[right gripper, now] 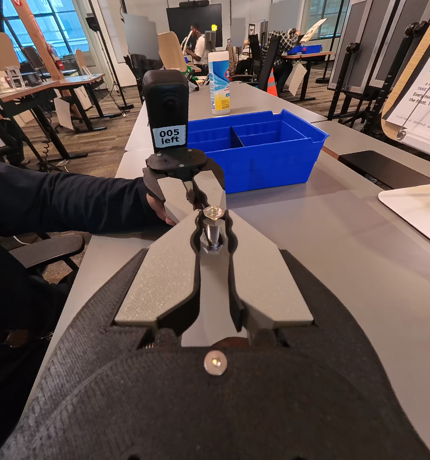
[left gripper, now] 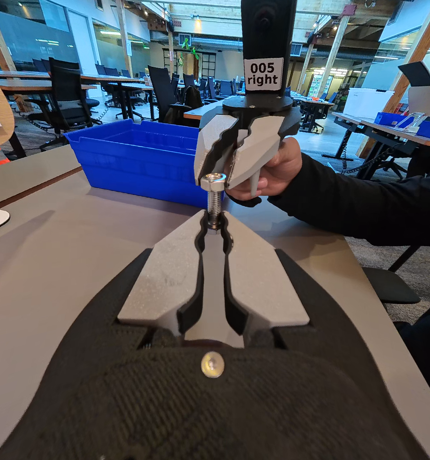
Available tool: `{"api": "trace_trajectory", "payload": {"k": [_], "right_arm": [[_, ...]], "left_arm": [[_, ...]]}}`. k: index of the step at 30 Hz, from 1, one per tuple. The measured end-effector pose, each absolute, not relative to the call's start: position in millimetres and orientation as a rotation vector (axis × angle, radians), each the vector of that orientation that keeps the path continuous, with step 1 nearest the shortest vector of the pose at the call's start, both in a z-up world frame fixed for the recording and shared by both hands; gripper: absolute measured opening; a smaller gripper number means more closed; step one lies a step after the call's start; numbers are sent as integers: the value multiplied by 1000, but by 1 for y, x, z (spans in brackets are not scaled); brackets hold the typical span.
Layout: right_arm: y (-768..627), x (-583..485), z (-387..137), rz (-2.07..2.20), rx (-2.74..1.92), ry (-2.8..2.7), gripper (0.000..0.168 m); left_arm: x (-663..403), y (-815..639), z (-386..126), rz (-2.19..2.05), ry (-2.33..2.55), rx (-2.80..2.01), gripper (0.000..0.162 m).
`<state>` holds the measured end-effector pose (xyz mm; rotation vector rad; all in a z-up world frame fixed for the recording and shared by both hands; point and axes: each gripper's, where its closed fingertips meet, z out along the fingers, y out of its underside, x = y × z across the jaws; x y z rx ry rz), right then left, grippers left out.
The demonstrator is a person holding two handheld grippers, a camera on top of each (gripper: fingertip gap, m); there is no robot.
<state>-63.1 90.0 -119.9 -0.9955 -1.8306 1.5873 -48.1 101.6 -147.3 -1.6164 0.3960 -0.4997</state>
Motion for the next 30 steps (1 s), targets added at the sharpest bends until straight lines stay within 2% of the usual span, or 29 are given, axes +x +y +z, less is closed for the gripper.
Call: {"api": "trace_trajectory", "payload": {"k": [30], "right_arm": [[90, -64, -118, 1651, -1011, -1806, 14]], "left_arm": [[-49, 103, -146, -498, 383, -1604, 7]]}}
